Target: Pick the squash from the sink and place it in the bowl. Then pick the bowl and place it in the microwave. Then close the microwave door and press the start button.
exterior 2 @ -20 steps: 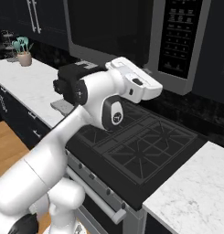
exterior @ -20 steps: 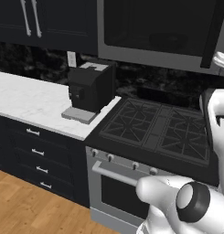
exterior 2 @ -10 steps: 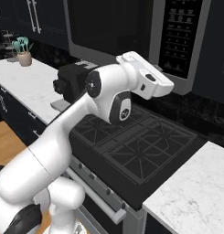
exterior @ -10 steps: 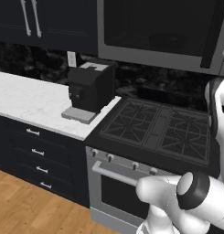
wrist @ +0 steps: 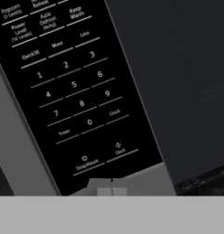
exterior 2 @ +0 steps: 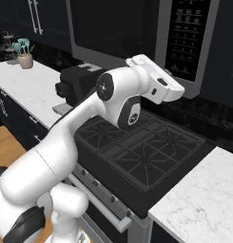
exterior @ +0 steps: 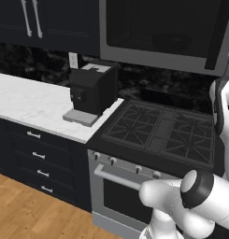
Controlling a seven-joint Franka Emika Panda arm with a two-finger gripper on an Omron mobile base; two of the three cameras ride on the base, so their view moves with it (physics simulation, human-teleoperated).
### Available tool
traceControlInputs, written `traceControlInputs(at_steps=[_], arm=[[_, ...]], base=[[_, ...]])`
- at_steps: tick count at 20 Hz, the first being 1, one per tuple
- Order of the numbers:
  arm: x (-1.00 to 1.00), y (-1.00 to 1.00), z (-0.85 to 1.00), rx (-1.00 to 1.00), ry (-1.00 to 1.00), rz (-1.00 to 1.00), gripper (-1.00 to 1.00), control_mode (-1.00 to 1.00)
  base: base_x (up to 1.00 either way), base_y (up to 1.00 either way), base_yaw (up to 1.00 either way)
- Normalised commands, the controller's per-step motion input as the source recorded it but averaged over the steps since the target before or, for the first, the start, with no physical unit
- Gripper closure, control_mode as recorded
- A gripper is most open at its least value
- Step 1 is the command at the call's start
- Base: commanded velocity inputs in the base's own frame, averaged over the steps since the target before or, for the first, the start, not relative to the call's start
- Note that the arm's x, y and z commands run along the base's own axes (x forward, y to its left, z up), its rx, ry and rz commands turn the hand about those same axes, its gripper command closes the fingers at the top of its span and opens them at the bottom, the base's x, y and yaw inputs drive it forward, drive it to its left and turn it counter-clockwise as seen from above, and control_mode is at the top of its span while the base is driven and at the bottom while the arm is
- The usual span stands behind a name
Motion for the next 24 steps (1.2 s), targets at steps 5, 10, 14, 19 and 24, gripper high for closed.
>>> traceControlInputs(at_steps=[5, 10, 14, 19, 24], arm=[[0.16, -0.15, 0.00, 0.04, 0.00, 0.00, 1.00, -1.00], [0.11, -0.19, 0.00, 0.03, -0.01, 0.00, 1.00, -1.00], [0.23, -0.11, 0.00, 0.00, -0.01, 0.00, 1.00, -1.00], [0.26, -0.14, -0.05, 0.00, 0.00, 0.00, 1.00, -1.00], [0.13, -0.27, -0.04, 0.00, 0.00, 0.00, 1.00, -1.00]], base=[[0.00, 0.00, 0.00], [0.00, 0.00, 0.00], [0.00, 0.00, 0.00], [0.00, 0.00, 0.00], [0.00, 0.00, 0.00]])
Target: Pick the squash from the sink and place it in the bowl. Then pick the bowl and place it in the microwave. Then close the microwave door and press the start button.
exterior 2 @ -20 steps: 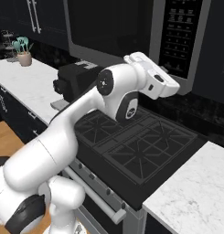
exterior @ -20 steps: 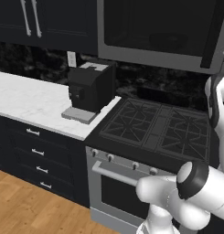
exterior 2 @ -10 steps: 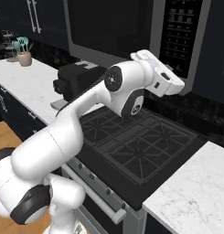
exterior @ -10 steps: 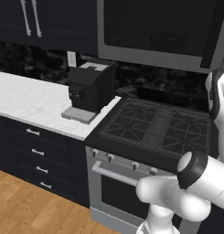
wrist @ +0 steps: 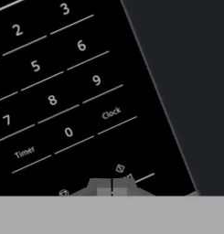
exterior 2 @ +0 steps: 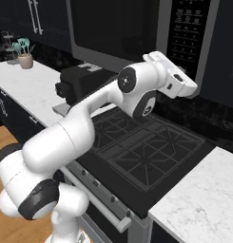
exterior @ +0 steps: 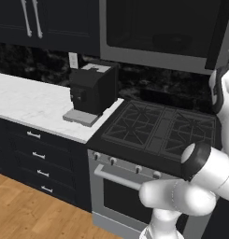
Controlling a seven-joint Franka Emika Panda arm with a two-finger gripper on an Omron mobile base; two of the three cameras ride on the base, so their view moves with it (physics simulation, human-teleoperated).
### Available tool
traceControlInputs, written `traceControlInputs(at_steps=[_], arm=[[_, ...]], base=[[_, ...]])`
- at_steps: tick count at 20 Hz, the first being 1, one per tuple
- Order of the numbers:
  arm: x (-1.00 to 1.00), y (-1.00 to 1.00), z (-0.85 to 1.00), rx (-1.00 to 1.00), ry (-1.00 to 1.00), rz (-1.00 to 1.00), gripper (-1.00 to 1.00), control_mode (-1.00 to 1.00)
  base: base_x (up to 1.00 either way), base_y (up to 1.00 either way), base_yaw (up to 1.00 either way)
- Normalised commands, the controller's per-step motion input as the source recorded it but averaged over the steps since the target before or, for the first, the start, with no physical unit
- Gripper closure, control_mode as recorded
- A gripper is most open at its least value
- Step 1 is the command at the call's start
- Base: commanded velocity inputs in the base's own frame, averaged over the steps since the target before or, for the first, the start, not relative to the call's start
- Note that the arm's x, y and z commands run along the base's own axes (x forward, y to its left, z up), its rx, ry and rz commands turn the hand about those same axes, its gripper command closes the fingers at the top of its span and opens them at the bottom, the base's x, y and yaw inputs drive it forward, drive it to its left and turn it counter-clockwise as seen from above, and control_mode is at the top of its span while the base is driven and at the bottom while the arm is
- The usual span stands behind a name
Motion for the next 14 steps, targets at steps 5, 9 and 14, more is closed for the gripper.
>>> traceControlInputs(at_steps=[5, 9, 14], arm=[[0.32, -0.37, 0.00, 0.04, 0.00, 0.03, 1.00, -1.00], [0.68, -0.46, -0.18, 0.09, 0.02, 0.19, 1.00, -1.00], [0.17, -0.17, -0.07, 0.07, 0.00, 0.18, 1.00, -1.00]], base=[[0.00, 0.00, 0.00], [0.00, 0.00, 0.00], [0.00, 0.00, 0.00]])
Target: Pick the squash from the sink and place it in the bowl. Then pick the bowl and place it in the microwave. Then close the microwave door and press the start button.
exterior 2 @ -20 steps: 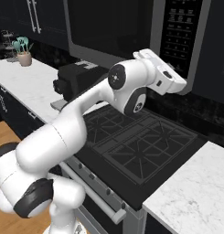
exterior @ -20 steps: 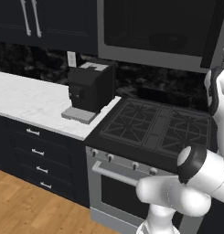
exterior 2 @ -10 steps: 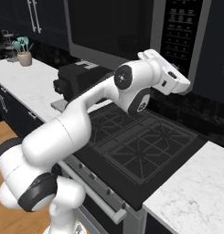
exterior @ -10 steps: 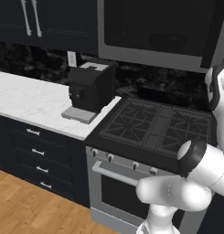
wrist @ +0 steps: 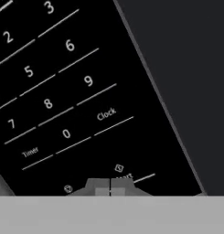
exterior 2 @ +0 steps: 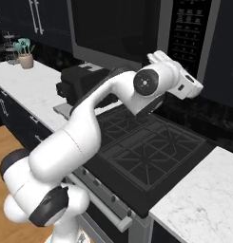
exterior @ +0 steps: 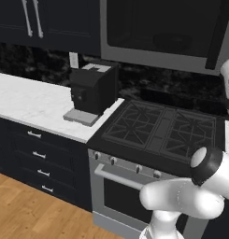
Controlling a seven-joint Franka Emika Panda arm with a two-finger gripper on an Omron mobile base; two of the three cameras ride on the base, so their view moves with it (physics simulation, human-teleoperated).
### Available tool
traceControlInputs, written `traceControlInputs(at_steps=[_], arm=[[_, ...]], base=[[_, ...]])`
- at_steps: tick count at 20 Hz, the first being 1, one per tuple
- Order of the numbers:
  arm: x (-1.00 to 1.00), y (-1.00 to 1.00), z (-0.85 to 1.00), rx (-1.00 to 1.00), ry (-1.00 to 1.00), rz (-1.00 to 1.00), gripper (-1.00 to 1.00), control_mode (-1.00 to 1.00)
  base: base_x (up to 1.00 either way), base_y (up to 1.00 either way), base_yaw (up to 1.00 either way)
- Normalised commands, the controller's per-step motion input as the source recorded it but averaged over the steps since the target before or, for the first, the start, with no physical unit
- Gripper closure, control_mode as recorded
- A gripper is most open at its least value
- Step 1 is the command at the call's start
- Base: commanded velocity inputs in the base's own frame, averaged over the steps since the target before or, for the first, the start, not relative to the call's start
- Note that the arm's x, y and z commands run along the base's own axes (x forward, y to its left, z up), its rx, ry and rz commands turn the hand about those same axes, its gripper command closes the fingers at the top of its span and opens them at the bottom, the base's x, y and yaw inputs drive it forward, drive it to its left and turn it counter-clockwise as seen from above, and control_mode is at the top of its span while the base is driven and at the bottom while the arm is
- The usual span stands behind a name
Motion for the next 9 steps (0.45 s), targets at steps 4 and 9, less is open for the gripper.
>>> traceControlInputs(at_steps=[4, 9], arm=[[-0.74, 0.79, 0.00, -0.08, -0.17, 0.01, 1.00, -1.00], [-0.35, 0.92, 0.00, -0.06, -0.08, 0.00, 1.00, -1.00]], base=[[0.00, 0.00, 0.00], [0.00, 0.00, 0.00]])
